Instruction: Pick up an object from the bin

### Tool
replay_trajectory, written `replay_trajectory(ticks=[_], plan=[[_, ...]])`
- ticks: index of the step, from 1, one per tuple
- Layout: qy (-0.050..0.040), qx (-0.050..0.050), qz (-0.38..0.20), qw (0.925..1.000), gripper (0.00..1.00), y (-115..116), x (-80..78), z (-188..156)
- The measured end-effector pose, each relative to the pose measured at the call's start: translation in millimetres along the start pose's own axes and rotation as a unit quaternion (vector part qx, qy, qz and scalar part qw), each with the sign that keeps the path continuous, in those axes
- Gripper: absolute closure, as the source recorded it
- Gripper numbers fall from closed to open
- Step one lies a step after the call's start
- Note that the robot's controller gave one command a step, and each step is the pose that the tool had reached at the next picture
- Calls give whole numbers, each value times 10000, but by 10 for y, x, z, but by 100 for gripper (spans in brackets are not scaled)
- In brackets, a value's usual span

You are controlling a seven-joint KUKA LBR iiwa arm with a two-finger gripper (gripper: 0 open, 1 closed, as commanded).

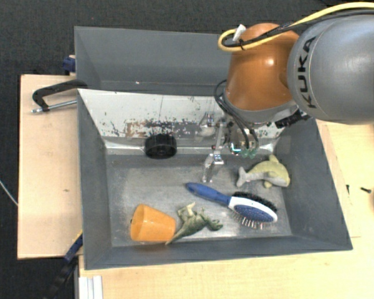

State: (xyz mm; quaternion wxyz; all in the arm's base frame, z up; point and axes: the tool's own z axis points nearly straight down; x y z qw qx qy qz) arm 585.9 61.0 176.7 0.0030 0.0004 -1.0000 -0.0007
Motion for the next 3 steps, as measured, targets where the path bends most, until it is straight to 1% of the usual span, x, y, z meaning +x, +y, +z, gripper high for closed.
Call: replay_trajectory(ticks=[1,2,3], plan=[[-74,-2,-366,9993,0,-518,570,1056],[-116,4,-372,9992,100,-511,539,1022],[-89,9,-1448,9894,100,-311,623,-467]])
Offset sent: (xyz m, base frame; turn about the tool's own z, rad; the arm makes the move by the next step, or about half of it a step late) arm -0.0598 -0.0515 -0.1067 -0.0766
